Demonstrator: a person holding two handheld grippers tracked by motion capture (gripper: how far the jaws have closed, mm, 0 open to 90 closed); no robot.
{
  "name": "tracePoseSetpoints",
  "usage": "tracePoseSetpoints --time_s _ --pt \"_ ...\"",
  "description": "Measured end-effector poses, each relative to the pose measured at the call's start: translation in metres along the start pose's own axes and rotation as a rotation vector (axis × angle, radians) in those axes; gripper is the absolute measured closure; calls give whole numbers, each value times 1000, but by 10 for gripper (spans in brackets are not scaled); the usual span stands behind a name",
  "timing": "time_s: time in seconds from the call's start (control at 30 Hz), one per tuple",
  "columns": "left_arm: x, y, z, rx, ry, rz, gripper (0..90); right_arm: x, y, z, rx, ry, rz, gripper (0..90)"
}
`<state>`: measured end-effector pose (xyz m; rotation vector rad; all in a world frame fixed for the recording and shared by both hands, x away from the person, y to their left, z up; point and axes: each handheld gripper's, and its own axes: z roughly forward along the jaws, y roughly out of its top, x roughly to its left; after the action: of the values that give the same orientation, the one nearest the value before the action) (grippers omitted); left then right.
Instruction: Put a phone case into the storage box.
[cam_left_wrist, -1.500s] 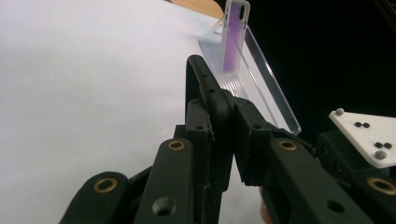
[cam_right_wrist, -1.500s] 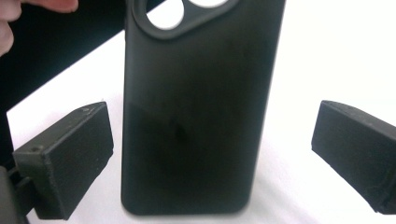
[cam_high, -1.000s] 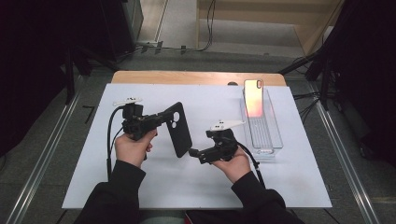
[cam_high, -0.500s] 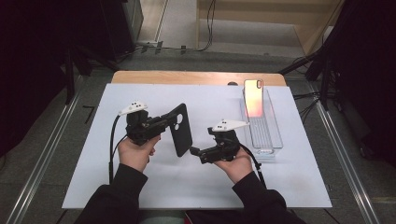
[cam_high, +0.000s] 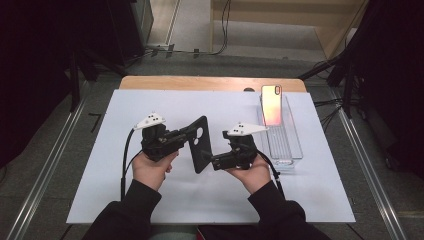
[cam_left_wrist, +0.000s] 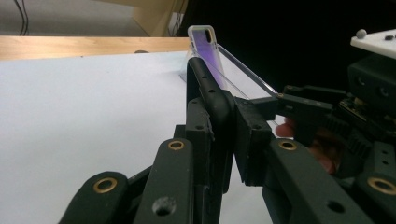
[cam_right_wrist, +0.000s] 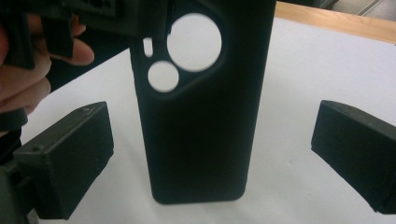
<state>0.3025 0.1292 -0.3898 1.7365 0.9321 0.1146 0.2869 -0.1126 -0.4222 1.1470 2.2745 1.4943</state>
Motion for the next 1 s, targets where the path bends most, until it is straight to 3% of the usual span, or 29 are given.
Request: tracePoseSetpoints --time_s 0.6,0.77,1.0 --pt "-19 -10 2 10 -32 -25 779 8 6 13 12 -7 4 0" --pt "-20 -11 2 11 -30 -37 778 9 6 15 8 7 -3 98" --pt "-21 -11 -1 -2 -40 -35 771 12 7 13 1 1 -19 115"
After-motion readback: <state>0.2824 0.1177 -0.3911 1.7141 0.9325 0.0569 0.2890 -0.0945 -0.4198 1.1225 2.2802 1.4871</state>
